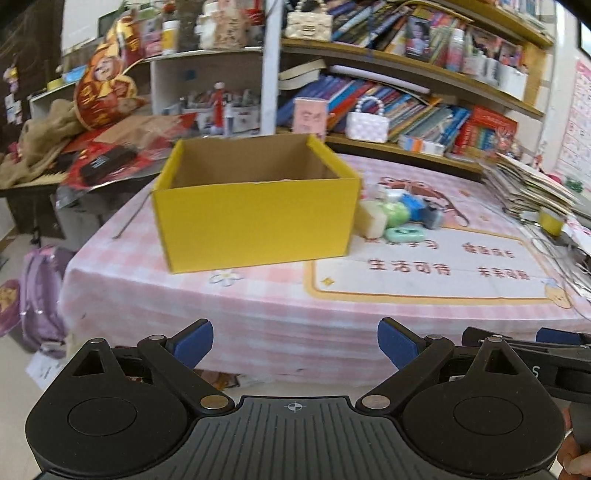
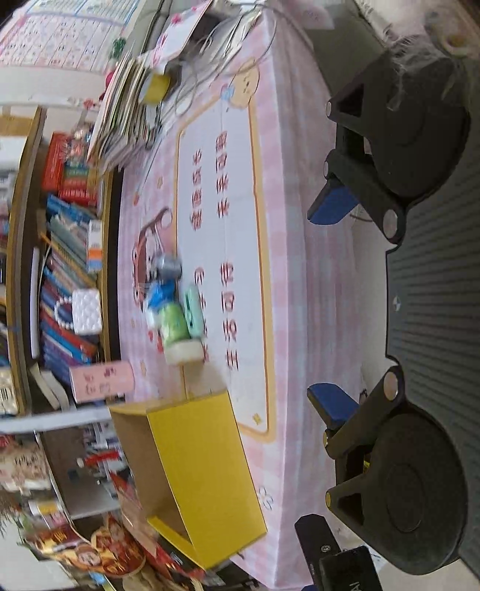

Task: Organize objects
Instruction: 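Withdraw both grippers from the box back toward the remaining toys, then move both grippers down to the grey truck and mint-green stapler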

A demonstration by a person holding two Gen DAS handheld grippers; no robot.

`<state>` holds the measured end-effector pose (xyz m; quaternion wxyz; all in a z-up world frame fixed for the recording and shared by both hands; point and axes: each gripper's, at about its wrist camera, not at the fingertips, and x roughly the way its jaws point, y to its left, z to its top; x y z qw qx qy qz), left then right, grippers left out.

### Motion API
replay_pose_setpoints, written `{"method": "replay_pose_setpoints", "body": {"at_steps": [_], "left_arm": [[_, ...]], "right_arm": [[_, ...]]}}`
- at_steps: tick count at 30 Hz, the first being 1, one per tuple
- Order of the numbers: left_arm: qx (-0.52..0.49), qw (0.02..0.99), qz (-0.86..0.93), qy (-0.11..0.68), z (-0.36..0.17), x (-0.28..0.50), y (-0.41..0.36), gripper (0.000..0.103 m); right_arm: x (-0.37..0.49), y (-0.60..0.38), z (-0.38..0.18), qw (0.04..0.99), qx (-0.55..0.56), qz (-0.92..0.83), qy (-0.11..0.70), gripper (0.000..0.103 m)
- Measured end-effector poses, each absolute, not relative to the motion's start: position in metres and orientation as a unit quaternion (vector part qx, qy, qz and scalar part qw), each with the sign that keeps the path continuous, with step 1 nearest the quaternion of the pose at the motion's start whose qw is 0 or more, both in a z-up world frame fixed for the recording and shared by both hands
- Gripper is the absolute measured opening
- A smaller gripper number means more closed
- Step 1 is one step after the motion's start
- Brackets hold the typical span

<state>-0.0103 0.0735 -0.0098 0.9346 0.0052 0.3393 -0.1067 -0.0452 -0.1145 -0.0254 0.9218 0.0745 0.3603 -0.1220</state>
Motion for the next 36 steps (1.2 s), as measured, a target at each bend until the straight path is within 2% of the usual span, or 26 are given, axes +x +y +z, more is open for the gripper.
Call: {"method": "replay_pose_setpoints", "body": {"at_steps": [16, 36], "left_arm": [[0.014, 0.924, -0.141, 0.356, -0.015, 0.017, 0.024, 0.098], [0.043, 0.908, -0.133, 0.394, -0.028, 0.062, -0.037, 0.098]], "right_arm": [[-0.046, -0.158, -0.026, 0.914, 0.081, -0.155, 0.365, 0.091], [0.004, -0.211, -0.039, 0.903, 0.079, -0.14, 0.399, 0.091]]}}
